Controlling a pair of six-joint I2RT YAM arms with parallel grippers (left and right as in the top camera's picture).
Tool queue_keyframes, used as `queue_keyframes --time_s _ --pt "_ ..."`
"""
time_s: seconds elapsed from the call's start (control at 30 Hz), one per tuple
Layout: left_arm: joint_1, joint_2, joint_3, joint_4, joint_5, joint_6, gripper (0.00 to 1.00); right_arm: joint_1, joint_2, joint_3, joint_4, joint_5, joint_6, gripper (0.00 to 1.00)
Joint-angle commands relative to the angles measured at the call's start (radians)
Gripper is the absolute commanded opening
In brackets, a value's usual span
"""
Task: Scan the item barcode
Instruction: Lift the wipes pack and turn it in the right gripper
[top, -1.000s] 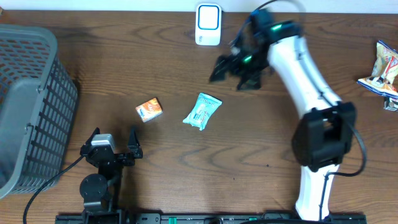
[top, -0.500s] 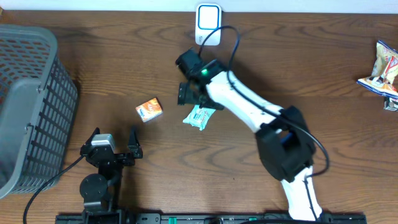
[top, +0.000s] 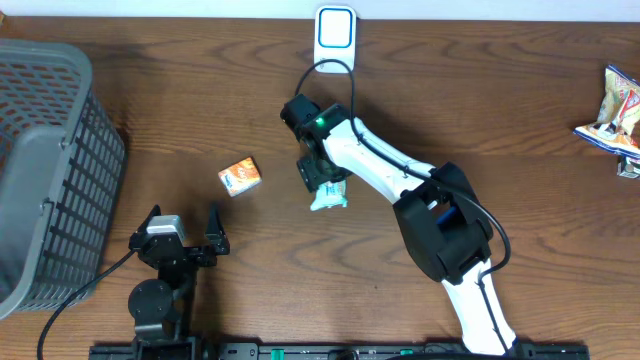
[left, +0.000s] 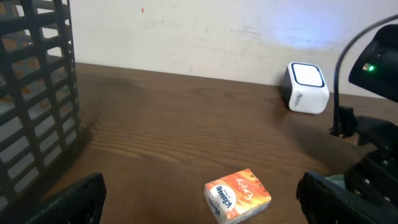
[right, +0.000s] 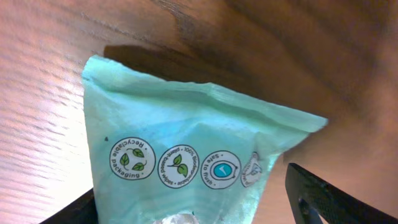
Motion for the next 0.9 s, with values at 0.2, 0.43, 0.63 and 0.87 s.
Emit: queue_keyframes --time_s 0.2,0.43,0.63,0.87 --pt "-0.002 -0.005 -0.027 -0.016 0.003 0.013 0.98 0.010 0.006 0.161 -0.096 0.368 -0.206 0.99" --pt "-0.002 -0.005 -0.027 -0.016 0.003 0.013 0.98 0.034 0.007 0.146 -0.130 0.206 0.073 0.76" --pt "-0.002 -0.005 -0.027 -0.016 0.003 0.013 0.98 0.034 0.014 0.036 -0.094 0.261 0.180 0.75" --pt "-0.002 -0.005 -0.027 -0.016 0.003 0.013 0.98 0.032 0.019 -0.017 -0.092 0.273 0.225 0.59"
